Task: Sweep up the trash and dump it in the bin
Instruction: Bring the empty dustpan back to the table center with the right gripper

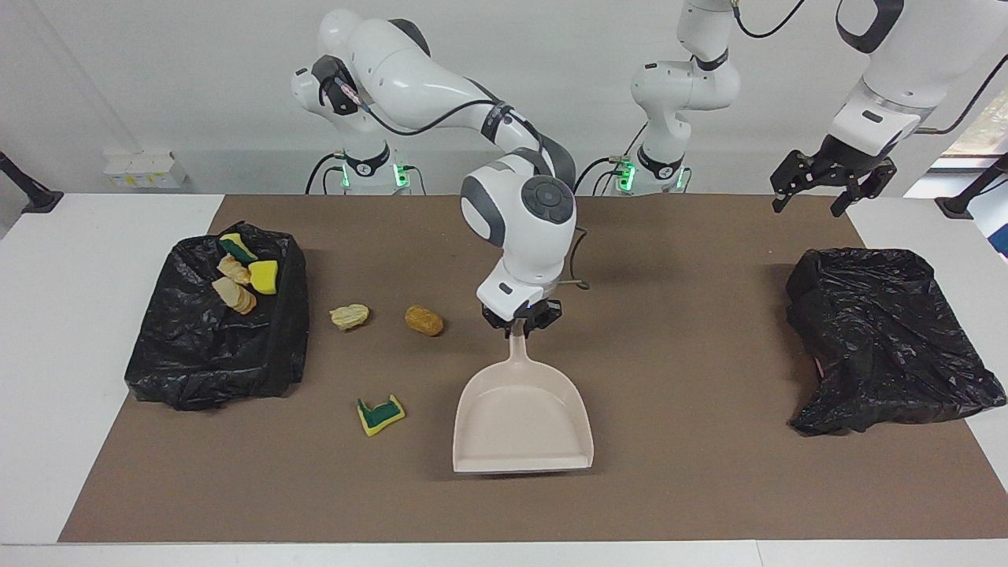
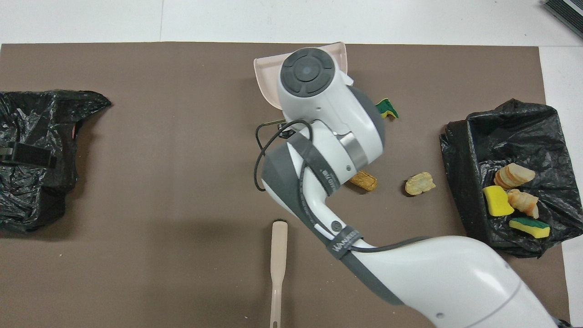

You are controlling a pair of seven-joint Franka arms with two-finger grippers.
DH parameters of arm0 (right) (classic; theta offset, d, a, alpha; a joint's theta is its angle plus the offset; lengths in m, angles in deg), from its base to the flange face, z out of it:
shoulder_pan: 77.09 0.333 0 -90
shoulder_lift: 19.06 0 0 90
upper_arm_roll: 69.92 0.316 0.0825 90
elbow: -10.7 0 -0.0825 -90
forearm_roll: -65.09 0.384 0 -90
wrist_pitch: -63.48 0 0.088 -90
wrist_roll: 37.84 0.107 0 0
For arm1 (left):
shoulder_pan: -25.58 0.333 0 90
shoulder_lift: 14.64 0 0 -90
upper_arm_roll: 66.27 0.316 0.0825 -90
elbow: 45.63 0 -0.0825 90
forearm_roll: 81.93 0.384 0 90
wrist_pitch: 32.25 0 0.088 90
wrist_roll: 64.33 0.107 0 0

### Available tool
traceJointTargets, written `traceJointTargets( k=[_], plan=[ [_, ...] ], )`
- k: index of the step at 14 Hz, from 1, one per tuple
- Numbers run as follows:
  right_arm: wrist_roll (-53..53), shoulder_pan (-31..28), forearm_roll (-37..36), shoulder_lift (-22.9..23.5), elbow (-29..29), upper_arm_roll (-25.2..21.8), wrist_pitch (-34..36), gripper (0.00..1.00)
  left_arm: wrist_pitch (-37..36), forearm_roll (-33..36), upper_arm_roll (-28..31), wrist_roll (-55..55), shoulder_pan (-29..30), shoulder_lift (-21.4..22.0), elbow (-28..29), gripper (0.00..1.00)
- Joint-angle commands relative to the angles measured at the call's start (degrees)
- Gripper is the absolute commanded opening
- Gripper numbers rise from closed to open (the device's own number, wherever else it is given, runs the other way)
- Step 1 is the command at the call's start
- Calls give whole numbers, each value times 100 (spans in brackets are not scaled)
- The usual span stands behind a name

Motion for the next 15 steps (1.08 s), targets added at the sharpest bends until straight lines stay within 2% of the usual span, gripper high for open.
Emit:
traceJointTargets(
  k=[1,8,10,12,13,15],
  plan=[
    [211,152,287,138,356,-14,-1,0,43,66,-9,30,-87,131,211,100],
    [326,136,621,227,75,3,-371,2,297,57,-9,13,-368,61,361,100],
    [291,14,665,200,-65,12,-450,44,464,57,-9,74,-465,61,414,100],
    [265,-101,1033,183,-119,3,-476,78,718,31,-9,22,-578,35,510,100],
    [247,-154,1069,139,-119,12,-468,91,920,22,-9,4,-640,9,563,100],
    [238,-285,1070,-123,-267,21,-363,100,1254,13,-9,-162,-798,-114,616,100]
  ],
)
